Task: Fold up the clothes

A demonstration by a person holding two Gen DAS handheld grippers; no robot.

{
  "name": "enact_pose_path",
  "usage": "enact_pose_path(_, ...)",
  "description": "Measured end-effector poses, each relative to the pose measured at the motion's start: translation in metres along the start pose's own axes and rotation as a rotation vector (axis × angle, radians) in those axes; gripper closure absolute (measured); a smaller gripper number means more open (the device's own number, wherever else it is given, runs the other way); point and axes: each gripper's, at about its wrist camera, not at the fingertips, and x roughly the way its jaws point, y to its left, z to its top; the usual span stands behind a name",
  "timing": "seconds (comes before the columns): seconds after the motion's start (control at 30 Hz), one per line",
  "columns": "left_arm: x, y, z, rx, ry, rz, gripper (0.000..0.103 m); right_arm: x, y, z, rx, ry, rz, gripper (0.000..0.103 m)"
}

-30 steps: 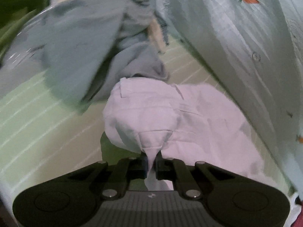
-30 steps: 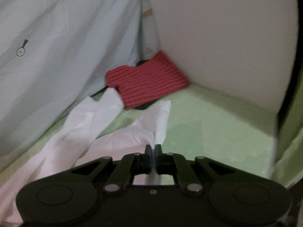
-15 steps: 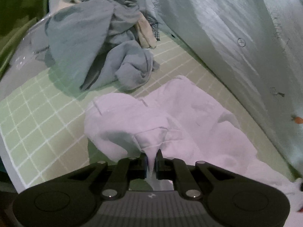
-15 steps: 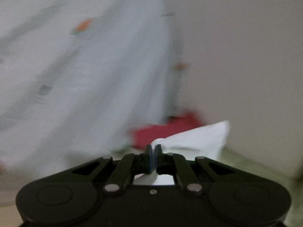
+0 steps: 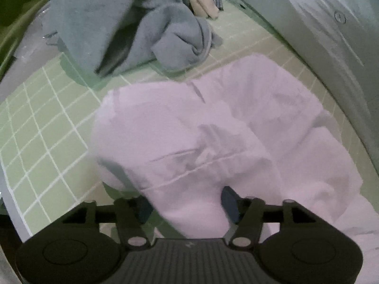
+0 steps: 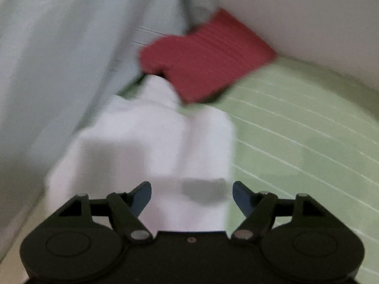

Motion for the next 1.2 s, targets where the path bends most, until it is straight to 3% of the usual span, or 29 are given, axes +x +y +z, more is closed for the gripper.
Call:
enact_pose_path(0.13,0.007,-0.005,-0.001,0.006,0.005,0.026,0.035,0.020,-0.012,-0.008,-0.010,0.038,-0.079,0.025)
enact_pose_path(0.27,0.010,-0.008,-0.001,-0.015,-0.006,0.029,0.036,0.030,-0.011,-0.006,-0.015,0.038,-0.035,0.029)
enact_pose_path(0.3,0.011,-0.008,-0.001,-0.020,-0.009,0.028,0.036,0.030,-0.006,-0.005,-0.039,0.036,-0.023,0.036)
enact_pose_path(0.33,0.011,-0.008,-0.001,-0.025,-0.013,0.027,0.040,0.032,-0.001,-0.004,-0.065,0.039,-0.012,0.051)
enact_pose_path(0.43,0.006,-0.008,-0.001,-0.025,-0.033,0.000,0.059,0.035,0.010,-0.003,-0.133,0.056,-0.001,0.087)
enact_pose_path(0.5,0.003,-0.008,-0.001,-0.025,-0.046,-0.019,0.071,0.024,0.012,-0.004,-0.159,0.033,0.011,0.098)
enact_pose_path(0.57,0.000,-0.005,-0.002,-0.040,-0.052,-0.044,0.082,0.010,0.009,-0.003,-0.154,-0.015,0.005,0.099)
enact_pose_path(0.73,-0.015,0.014,-0.014,-0.069,-0.057,-0.110,0.089,-0.047,-0.025,0.002,-0.094,-0.140,-0.049,0.099)
enact_pose_path(0.83,-0.024,0.025,-0.031,-0.035,-0.050,-0.133,0.089,-0.072,-0.046,-0.006,-0.116,-0.169,-0.105,0.099)
enact_pose_path(1.0,-0.038,0.052,-0.051,-0.029,-0.049,-0.195,0.074,-0.085,-0.083,-0.034,-0.169,-0.125,-0.258,0.099)
enact_pose_path(1.13,-0.048,0.066,-0.053,0.008,-0.082,-0.163,0.048,-0.098,-0.104,-0.046,-0.125,-0.100,-0.275,0.099)
enact_pose_path(1.2,-0.048,0.073,-0.050,-0.003,-0.081,-0.181,0.046,-0.104,-0.107,-0.050,-0.111,-0.102,-0.271,0.099)
